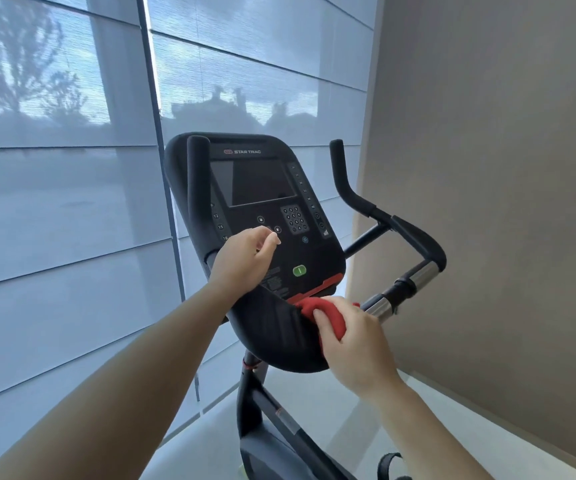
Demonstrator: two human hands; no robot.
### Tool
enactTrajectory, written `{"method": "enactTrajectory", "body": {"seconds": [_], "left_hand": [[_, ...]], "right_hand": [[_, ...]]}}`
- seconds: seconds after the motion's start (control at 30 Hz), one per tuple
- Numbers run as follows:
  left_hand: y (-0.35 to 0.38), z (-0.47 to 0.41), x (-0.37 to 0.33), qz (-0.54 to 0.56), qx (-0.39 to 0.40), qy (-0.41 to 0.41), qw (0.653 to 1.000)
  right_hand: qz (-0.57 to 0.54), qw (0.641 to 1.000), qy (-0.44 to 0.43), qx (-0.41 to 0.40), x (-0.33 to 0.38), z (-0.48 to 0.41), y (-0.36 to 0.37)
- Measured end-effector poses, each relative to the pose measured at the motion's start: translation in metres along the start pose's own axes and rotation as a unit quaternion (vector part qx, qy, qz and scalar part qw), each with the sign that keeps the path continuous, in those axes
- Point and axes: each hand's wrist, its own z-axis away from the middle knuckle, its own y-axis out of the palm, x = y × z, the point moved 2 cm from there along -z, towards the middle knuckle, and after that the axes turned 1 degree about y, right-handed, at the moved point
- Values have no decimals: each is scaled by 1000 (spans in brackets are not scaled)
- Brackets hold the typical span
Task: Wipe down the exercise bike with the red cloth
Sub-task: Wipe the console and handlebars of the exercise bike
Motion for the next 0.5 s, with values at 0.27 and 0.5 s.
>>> {"method": "enactTrajectory", "body": {"seconds": [0.27, 0.5], "left_hand": [[-21, -17, 18, 101, 9, 46, 994], [-24, -45, 51, -37, 81, 150, 985]], "right_hand": [[-6, 999, 32, 36, 49, -32, 25], [104, 994, 10, 36, 52, -25, 48]]}}
